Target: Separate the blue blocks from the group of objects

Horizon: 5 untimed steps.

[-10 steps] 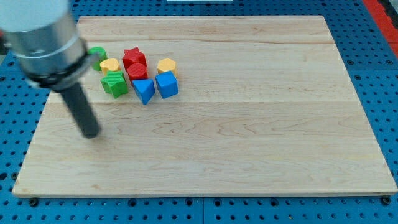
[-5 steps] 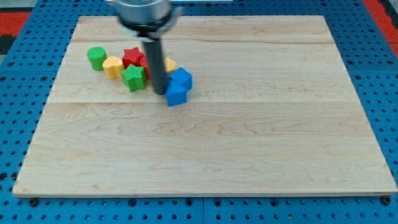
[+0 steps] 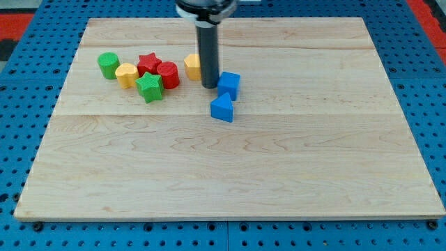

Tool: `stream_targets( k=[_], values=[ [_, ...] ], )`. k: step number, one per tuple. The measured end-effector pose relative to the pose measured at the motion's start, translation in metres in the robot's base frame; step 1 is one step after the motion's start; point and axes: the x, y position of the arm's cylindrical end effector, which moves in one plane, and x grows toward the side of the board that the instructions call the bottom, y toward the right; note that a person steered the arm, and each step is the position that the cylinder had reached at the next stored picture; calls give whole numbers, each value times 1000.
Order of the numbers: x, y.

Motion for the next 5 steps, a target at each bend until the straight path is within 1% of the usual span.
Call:
stream_targets(
  k=[1,2,3,4,5],
  values=[
    [7,33],
    [15,17],
    [30,-40],
    [51,-30],
    [65,21]
  ],
)
